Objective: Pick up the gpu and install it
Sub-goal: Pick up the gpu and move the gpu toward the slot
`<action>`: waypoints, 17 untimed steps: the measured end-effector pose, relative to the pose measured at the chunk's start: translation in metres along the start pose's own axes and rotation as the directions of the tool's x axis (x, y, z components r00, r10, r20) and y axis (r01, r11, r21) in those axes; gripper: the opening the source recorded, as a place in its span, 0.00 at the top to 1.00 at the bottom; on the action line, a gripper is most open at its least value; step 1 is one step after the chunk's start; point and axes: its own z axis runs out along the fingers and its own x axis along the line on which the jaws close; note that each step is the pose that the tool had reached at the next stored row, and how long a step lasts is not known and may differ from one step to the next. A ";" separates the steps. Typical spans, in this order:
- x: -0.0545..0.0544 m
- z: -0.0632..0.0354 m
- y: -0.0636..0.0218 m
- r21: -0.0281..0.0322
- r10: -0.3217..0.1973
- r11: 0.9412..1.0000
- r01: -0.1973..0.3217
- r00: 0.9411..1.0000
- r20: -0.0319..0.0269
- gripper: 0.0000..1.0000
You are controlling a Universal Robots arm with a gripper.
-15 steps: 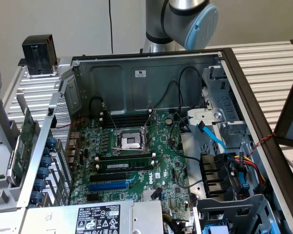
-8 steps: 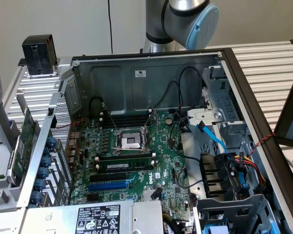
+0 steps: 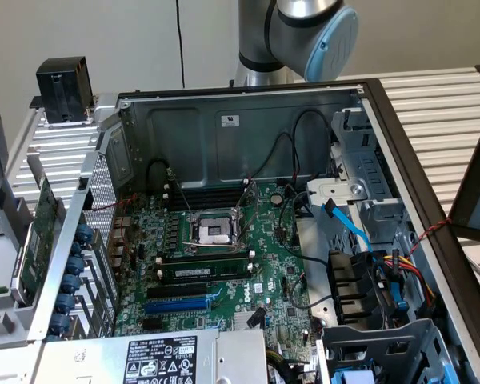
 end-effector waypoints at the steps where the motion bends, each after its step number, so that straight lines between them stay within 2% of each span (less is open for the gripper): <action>1: -0.003 0.0003 -0.0002 0.000 0.000 1.000 0.000 1.000 0.000 0.44; 3: -0.008 0.0022 -0.0007 0.002 0.001 1.000 -0.001 1.000 0.000 0.44; 5: -0.013 0.0030 -0.0010 0.008 0.001 1.000 -0.001 1.000 -0.004 0.44; 6: -0.014 0.0031 -0.0010 0.016 0.002 1.000 -0.002 1.000 -0.009 0.44; 7: -0.014 0.0030 -0.0011 0.028 0.003 1.000 -0.003 1.000 -0.018 0.44; 9: -0.014 0.0030 -0.0011 0.056 0.007 0.998 -0.005 0.999 -0.040 0.44; 10: -0.015 0.0033 -0.0011 0.069 0.007 0.998 -0.004 0.999 -0.043 0.44; 11: -0.015 0.0049 -0.0008 0.072 0.005 0.997 -0.002 0.999 -0.043 0.44; 12: -0.015 0.0066 -0.0011 0.072 0.003 0.997 0.000 0.999 -0.043 0.44; 15: -0.015 0.0111 -0.0018 0.069 0.001 0.998 0.002 0.999 -0.042 0.44; 17: -0.015 0.0124 -0.0020 0.067 0.000 0.998 0.003 0.999 -0.038 0.44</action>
